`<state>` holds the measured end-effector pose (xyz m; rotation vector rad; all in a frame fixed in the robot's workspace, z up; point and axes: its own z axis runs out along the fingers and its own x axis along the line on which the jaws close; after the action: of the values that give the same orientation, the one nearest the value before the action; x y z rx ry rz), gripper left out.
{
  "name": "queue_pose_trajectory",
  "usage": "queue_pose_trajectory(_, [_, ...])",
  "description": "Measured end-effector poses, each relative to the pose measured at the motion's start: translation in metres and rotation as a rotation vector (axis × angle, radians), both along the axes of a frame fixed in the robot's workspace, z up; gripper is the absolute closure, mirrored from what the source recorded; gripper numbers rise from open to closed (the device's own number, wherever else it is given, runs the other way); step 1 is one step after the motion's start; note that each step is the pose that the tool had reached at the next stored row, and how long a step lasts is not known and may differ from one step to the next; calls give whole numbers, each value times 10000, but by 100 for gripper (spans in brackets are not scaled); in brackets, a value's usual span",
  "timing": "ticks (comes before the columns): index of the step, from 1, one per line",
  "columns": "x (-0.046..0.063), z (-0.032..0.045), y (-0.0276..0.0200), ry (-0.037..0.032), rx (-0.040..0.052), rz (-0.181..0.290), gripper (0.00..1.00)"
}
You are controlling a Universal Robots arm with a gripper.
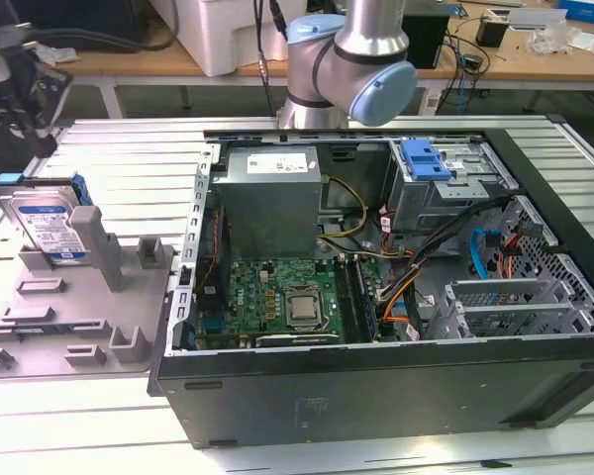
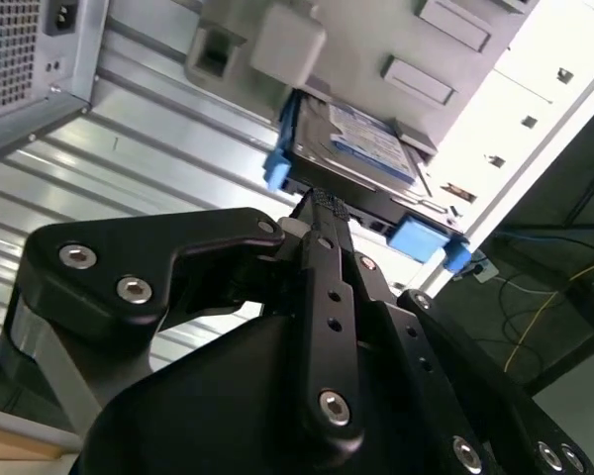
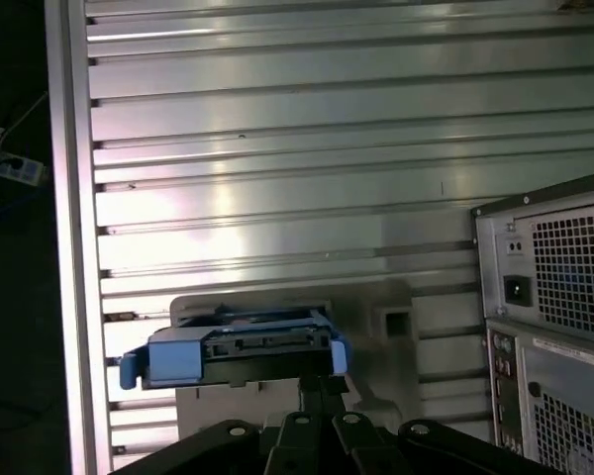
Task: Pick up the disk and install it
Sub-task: 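Reach for the disk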
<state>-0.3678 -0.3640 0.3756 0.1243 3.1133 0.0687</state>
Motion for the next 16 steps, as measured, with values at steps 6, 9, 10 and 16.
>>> queue_pose_trajectory(6, [-310,-45,90,-1,0,2,89])
queue_pose_trajectory(9, [-405,-55,118,0,0,0,89])
queue_pose_trajectory(10, [-405,-55,118,-1,0,1,89])
queue_pose_trajectory(16, [-415,-57,118,0,0,1,89])
